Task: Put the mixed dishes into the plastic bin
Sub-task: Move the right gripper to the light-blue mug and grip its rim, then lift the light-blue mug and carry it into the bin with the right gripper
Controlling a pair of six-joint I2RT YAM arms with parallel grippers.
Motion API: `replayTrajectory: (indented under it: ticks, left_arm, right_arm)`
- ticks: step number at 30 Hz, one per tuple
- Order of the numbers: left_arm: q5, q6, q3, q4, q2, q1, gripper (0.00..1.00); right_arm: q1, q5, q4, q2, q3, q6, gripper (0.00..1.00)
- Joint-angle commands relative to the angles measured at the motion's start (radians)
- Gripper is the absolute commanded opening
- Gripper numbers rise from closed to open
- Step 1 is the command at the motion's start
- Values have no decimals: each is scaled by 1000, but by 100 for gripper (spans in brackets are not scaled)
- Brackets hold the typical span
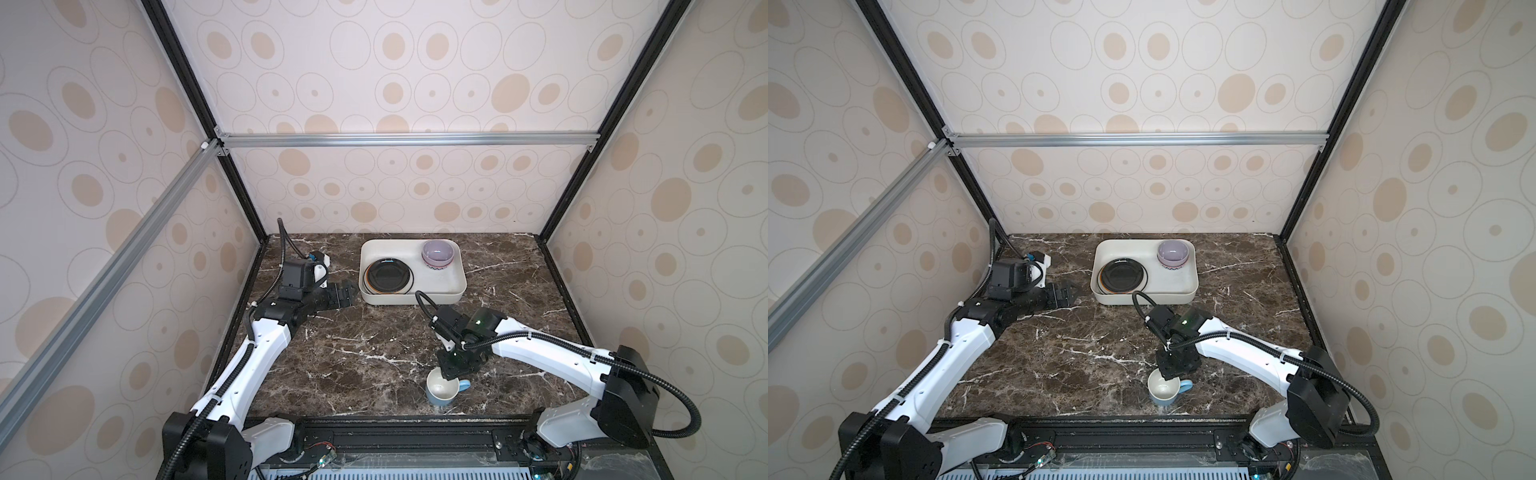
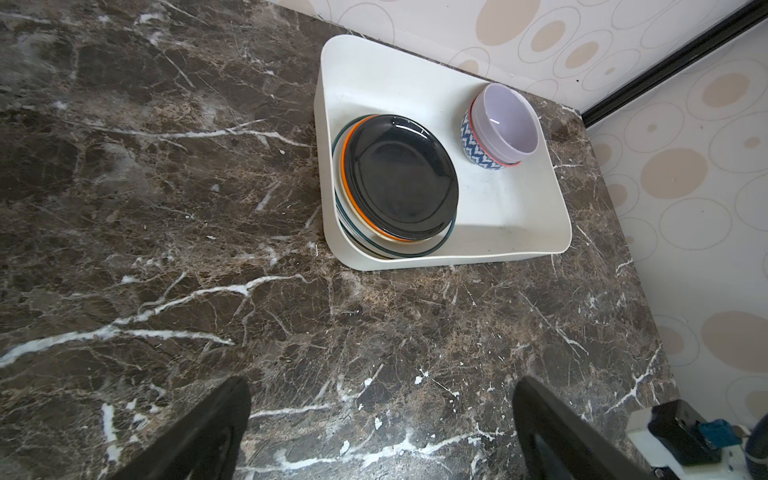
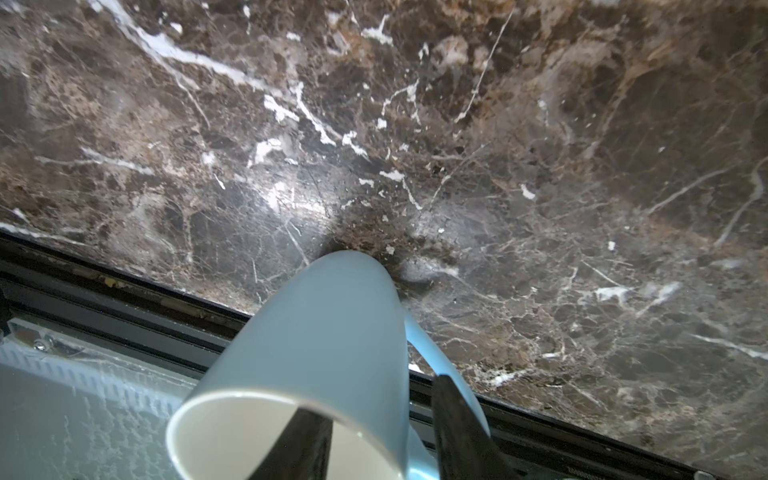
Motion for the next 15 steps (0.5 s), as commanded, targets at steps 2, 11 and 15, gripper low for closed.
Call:
replayTrajectory:
  ticks: [2, 11, 15]
  left_arm:
    - [-13, -15, 5, -18, -9, -3, 99]
    - [-19, -6, 55, -15, 47, -2, 99]
    - [-17, -3, 81, -5, 79, -3, 99]
  right_arm:
    - [8, -27, 32, 24, -21, 15, 34]
    - [8, 21, 13, 63, 29, -19, 4]
    - [8, 34, 2, 95, 77, -31, 0]
